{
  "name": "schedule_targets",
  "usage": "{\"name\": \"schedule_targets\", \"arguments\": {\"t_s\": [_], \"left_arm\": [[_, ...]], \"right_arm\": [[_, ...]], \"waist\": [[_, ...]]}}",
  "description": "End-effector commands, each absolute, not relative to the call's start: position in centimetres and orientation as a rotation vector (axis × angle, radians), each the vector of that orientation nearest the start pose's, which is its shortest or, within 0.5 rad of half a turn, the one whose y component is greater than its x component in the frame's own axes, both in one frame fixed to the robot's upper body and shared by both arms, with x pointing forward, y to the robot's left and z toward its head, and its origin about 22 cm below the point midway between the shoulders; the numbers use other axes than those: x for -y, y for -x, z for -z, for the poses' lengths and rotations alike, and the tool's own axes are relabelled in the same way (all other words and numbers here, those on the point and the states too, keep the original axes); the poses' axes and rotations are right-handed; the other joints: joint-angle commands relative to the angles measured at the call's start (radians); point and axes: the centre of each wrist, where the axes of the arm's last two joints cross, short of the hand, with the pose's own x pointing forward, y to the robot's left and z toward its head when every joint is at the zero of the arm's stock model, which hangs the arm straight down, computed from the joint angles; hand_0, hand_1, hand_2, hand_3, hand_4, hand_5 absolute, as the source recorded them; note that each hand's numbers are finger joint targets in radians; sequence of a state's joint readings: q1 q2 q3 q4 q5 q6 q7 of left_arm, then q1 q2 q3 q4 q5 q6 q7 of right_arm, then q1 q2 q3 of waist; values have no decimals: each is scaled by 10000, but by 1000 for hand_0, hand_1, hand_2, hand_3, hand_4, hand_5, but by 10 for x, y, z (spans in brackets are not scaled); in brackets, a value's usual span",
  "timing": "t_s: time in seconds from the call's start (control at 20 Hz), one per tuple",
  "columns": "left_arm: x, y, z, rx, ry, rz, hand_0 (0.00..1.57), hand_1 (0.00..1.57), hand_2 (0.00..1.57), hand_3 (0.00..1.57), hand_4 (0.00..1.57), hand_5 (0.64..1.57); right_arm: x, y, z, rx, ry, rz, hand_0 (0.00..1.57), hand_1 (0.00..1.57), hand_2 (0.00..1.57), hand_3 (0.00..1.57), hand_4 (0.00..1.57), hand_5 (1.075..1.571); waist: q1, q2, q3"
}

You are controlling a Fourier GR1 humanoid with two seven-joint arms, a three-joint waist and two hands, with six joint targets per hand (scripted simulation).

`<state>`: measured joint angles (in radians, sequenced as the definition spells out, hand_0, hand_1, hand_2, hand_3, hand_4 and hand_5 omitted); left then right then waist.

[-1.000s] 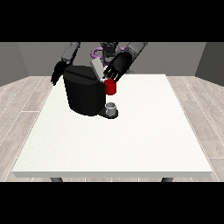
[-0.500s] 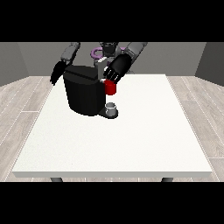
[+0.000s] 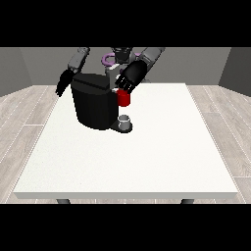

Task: Insert the coffee pod into the coffee machine and close the lid

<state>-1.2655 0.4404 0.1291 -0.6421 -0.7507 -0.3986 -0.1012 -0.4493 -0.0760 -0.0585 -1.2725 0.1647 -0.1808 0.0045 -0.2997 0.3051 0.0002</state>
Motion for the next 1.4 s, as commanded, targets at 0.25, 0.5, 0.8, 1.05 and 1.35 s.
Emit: {"name": "schedule_targets", "arguments": {"t_s": [0.25, 0.5, 0.8, 1.05, 1.35], "left_arm": [[-232, -464, -268, 15805, -7376, 11424, 1225, 1225, 1244, 1157, 0, 1571], [-252, -457, -283, 16004, -8474, 12663, 1173, 1173, 1194, 1066, 0, 1571], [-276, -462, -266, 15583, -7990, 11508, 1115, 1115, 1136, 1016, 0, 1571], [-244, -461, -295, 17034, -8323, 11170, 1150, 1150, 1145, 953, 0, 1571], [-263, -459, -303, 17247, -8415, 11274, 1212, 1212, 1186, 971, 0, 1571]], "right_arm": [[191, -338, -45, 17006, 2558, -1502, 0, 0, 0, 0, 0, 1571], [226, -351, -59, 17459, 2839, -845, 0, 0, 0, 0, 0, 1571], [198, -341, -68, 17138, 2244, -1440, 0, 0, 0, 0, 0, 1571], [208, -354, -70, 17650, 2576, -1095, 0, 0, 0, 0, 61, 1571], [201, -348, -64, 17360, 2792, -1552, 0, 0, 0, 0, 109, 1571]], "waist": [[-110, -245, -1], [251, 468, 3], [-562, 278, -6], [-303, 768, 1], [-364, 630, -2]]}}
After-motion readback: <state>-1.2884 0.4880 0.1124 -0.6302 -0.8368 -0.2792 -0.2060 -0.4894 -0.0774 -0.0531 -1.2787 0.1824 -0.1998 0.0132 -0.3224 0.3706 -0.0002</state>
